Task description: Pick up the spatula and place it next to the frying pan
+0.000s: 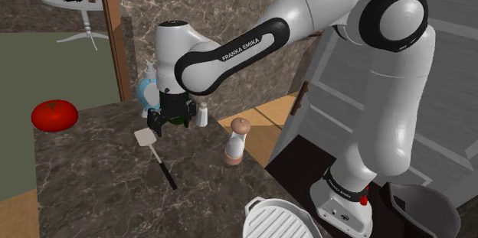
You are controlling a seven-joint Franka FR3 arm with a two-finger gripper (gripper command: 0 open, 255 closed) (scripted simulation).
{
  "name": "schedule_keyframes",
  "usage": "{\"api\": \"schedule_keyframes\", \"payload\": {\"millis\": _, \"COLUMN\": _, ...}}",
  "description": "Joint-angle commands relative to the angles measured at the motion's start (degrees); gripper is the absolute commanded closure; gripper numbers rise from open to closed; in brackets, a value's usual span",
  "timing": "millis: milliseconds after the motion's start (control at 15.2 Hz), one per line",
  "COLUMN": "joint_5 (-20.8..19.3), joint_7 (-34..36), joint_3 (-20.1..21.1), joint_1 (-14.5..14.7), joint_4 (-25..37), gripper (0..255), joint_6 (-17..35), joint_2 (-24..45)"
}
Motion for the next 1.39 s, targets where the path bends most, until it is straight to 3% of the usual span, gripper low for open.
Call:
{"api": "schedule_keyframes", "payload": {"millis": 0, "joint_5": -1.7, "joint_7": 2.0, "joint_3": -0.5, "joint_1": 1.6, "joint_4": 3.8, "gripper": 0, "joint_6": 0.0, "joint_2": 4.8}}
{"api": "schedule_keyframes", "payload": {"millis": 264, "joint_5": -4.1, "joint_7": 5.1, "joint_3": -1.7, "joint_1": 5.3, "joint_4": 12.4, "gripper": 0, "joint_6": -1.1, "joint_2": 14.0}}
{"api": "schedule_keyframes", "payload": {"millis": 792, "joint_5": -5.5, "joint_7": 6.0, "joint_3": -2.8, "joint_1": 6.3, "joint_4": 11.8, "gripper": 0, "joint_6": 3.1, "joint_2": 17.8}}
{"api": "schedule_keyframes", "payload": {"millis": 1320, "joint_5": -5.5, "joint_7": 6.0, "joint_3": -2.8, "joint_1": 6.3, "joint_4": 11.8, "gripper": 0, "joint_6": 3.0, "joint_2": 17.8}}
